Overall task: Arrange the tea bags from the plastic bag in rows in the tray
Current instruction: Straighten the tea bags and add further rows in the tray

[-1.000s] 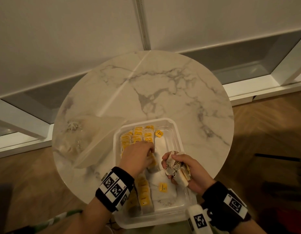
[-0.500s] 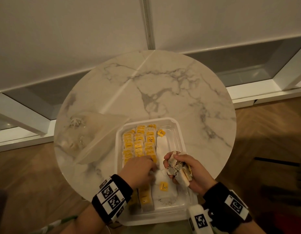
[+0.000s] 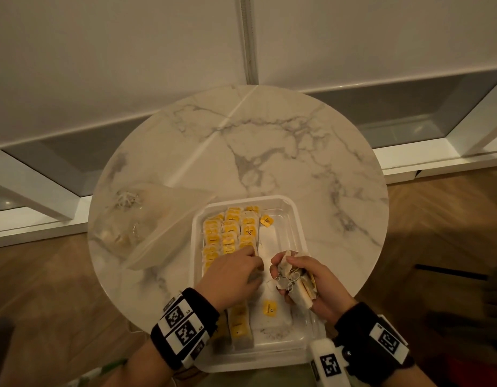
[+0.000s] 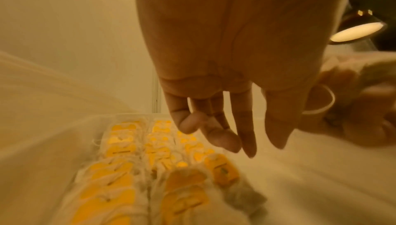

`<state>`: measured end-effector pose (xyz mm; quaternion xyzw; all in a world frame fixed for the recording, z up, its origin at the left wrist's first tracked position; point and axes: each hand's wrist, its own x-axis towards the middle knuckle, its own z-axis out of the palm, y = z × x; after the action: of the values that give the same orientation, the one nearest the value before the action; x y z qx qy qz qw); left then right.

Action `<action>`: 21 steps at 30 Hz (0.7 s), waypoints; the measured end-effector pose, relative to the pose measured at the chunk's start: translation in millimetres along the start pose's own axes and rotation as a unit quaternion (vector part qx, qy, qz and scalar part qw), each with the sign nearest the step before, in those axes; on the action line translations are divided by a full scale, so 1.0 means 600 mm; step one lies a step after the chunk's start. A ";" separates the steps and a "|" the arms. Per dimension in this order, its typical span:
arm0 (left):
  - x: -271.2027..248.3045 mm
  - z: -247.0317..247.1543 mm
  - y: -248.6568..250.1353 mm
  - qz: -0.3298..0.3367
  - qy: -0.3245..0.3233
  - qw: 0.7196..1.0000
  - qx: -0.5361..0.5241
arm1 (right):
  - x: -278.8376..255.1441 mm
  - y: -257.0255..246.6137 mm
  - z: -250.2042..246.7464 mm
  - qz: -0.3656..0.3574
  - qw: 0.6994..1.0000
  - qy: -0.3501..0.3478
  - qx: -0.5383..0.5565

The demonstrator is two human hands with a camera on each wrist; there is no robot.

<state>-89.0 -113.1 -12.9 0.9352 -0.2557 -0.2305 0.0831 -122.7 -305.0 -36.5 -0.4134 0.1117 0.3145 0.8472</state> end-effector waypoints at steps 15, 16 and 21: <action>-0.052 -0.031 0.035 0.084 0.192 0.953 -0.216 | -0.005 -0.021 0.036 0.035 0.989 0.038 0.140; -0.051 -0.030 0.034 0.090 0.200 0.951 -0.219 | -0.005 -0.022 0.037 0.039 0.989 0.038 0.140; -0.049 -0.047 0.017 0.106 0.204 0.937 -0.263 | -0.007 -0.017 0.036 0.054 0.990 0.033 0.128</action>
<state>-102.6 -105.4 26.3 0.8746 -0.2609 -0.0834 0.4001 -121.4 -295.0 -14.6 -0.3053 0.2008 0.3291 0.8707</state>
